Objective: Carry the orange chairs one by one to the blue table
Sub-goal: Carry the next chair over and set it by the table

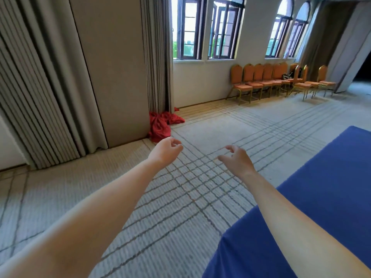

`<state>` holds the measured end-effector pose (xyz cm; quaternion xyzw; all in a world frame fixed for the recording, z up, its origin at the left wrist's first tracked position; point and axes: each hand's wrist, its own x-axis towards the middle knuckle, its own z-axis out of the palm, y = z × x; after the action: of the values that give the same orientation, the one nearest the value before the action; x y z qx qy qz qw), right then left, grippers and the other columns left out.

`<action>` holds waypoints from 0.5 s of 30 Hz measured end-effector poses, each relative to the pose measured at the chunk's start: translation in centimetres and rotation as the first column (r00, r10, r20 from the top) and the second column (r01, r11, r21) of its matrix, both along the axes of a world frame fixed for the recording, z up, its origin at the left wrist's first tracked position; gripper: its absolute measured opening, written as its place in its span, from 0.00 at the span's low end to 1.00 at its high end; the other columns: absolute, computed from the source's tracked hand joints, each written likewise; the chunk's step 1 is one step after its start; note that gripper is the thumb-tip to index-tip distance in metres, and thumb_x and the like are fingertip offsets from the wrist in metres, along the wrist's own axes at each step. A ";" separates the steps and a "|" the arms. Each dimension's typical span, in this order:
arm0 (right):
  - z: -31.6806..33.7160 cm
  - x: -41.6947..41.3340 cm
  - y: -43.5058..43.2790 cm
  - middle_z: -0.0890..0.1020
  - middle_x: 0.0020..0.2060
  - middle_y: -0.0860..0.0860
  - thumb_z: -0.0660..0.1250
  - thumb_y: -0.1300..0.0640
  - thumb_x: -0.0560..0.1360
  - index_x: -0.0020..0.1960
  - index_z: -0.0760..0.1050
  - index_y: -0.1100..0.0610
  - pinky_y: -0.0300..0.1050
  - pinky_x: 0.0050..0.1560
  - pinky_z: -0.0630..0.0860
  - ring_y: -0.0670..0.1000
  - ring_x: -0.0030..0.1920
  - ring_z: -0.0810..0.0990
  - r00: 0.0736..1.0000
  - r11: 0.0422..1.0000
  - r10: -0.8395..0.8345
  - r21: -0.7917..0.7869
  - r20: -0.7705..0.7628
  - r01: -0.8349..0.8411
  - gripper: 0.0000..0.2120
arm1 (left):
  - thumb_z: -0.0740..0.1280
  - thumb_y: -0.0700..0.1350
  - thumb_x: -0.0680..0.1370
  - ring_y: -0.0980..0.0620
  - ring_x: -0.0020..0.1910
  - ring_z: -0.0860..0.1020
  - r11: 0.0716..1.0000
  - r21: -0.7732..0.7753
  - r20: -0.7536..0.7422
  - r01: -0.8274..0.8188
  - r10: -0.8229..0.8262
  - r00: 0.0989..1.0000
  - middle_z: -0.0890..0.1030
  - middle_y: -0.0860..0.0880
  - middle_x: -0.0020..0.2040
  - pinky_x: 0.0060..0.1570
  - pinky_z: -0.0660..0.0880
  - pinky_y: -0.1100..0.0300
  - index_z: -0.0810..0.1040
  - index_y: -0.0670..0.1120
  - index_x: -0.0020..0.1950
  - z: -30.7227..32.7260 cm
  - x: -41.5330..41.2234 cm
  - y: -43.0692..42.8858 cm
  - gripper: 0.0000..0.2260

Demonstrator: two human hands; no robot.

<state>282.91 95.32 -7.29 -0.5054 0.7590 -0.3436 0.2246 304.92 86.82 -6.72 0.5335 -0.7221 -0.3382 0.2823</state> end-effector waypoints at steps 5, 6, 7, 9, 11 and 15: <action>-1.2 -1.5 -9.2 0.69 0.70 0.54 0.67 0.49 0.75 0.72 0.67 0.54 0.46 0.54 0.70 0.52 0.60 0.73 0.996 0.995 -0.094 0.030 -0.006 0.094 0.27 | 0.64 0.50 0.77 0.51 0.50 0.80 0.994 0.027 0.022 0.106 -0.106 0.994 0.81 0.50 0.53 0.55 0.77 0.50 0.77 0.49 0.60 -1.5 -2.6 -11.4 0.13; -1.5 -1.9 -10.4 0.69 0.70 0.54 0.67 0.49 0.75 0.72 0.67 0.54 0.47 0.56 0.70 0.52 0.60 0.73 0.994 0.993 -0.112 0.038 -0.005 0.112 0.27 | 0.64 0.51 0.77 0.51 0.49 0.81 0.992 0.037 0.027 0.118 -0.119 0.992 0.81 0.51 0.52 0.54 0.78 0.50 0.77 0.50 0.60 -2.0 -3.1 -12.8 0.13; -1.7 -2.6 -12.2 0.69 0.70 0.55 0.68 0.49 0.75 0.72 0.68 0.54 0.48 0.58 0.71 0.52 0.62 0.73 0.991 0.990 -0.135 0.042 -0.003 0.135 0.27 | 0.64 0.51 0.77 0.51 0.47 0.81 0.990 0.046 0.035 0.134 -0.135 0.990 0.80 0.52 0.51 0.53 0.78 0.50 0.77 0.50 0.59 -2.3 -3.9 -14.7 0.12; -2.2 -4.3 -16.3 0.69 0.70 0.55 0.68 0.49 0.75 0.72 0.68 0.54 0.50 0.63 0.71 0.54 0.66 0.72 0.984 0.982 -0.179 0.054 0.007 0.179 0.28 | 0.64 0.51 0.77 0.52 0.47 0.80 0.984 0.059 0.047 0.168 -0.171 0.984 0.81 0.52 0.52 0.53 0.78 0.50 0.78 0.51 0.59 -3.0 -5.8 -19.1 0.13; -2.5 -6.3 -21.0 0.69 0.70 0.55 0.67 0.49 0.75 0.72 0.67 0.54 0.50 0.62 0.71 0.54 0.67 0.71 0.978 0.977 -0.208 0.056 0.009 0.207 0.28 | 0.64 0.52 0.77 0.52 0.50 0.80 0.977 0.060 0.066 0.207 -0.210 0.975 0.81 0.51 0.54 0.55 0.77 0.51 0.77 0.51 0.61 -3.4 -8.2 -24.2 0.14; -1.9 -11.2 -31.0 0.67 0.72 0.54 0.67 0.49 0.76 0.74 0.65 0.53 0.48 0.57 0.70 0.54 0.67 0.71 0.968 0.968 -0.249 0.019 0.026 0.248 0.28 | 0.63 0.51 0.79 0.52 0.53 0.78 0.963 0.068 0.057 0.261 -0.265 0.963 0.79 0.51 0.56 0.49 0.74 0.56 0.76 0.50 0.63 -2.8 -13.8 -35.0 0.14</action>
<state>271.67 64.28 -9.20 -0.3997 0.8157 -0.3702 0.1944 291.13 51.79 -9.55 0.4518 -0.7849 -0.3764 0.1952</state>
